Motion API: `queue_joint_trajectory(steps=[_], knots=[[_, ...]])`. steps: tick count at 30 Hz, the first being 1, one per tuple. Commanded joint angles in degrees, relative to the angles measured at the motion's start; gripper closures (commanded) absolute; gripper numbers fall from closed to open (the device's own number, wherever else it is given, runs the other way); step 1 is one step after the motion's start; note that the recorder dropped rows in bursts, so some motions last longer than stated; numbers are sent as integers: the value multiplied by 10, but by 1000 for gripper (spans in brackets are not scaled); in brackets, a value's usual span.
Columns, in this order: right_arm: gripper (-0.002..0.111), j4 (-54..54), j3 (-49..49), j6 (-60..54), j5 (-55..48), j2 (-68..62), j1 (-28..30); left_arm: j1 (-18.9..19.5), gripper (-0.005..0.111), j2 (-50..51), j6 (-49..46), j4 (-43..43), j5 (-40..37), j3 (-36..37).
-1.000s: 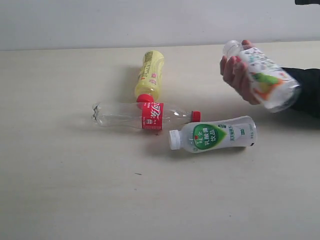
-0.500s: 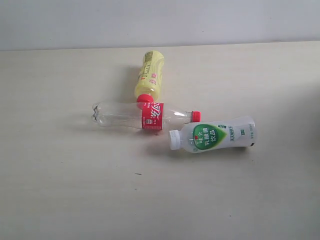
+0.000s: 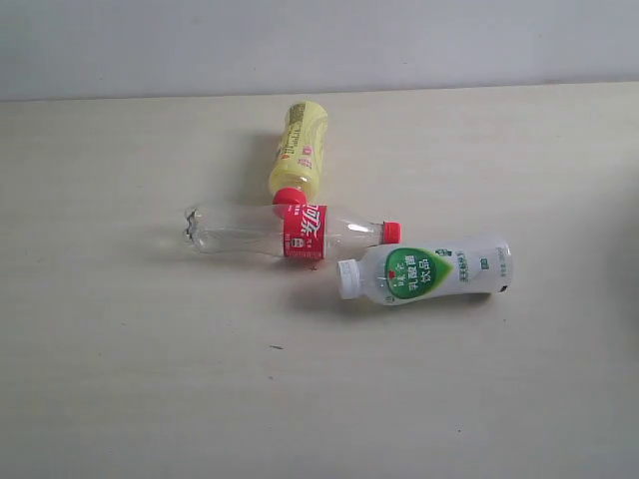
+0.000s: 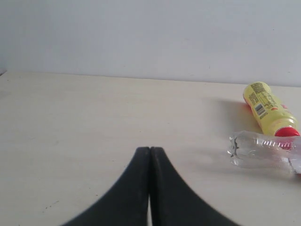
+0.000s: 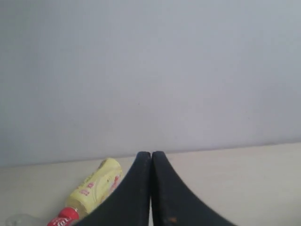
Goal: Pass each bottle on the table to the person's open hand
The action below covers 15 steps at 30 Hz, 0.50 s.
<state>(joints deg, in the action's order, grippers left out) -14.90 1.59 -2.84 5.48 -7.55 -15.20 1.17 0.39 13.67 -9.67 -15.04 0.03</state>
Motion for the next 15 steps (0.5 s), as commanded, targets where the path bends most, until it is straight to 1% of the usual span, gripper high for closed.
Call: queue_joint_trajectory(steps=[1,6,15], knots=[[108,7,-11,1,-25,75,2,-3,107,-4,0,-1,4,0],[108,7,-16,-1,-15,75,0,-3,107,-4,0,-1,1,0],[108,4,-16,-1,-28,75,0,-3,107,-4,0,-1,1,0]])
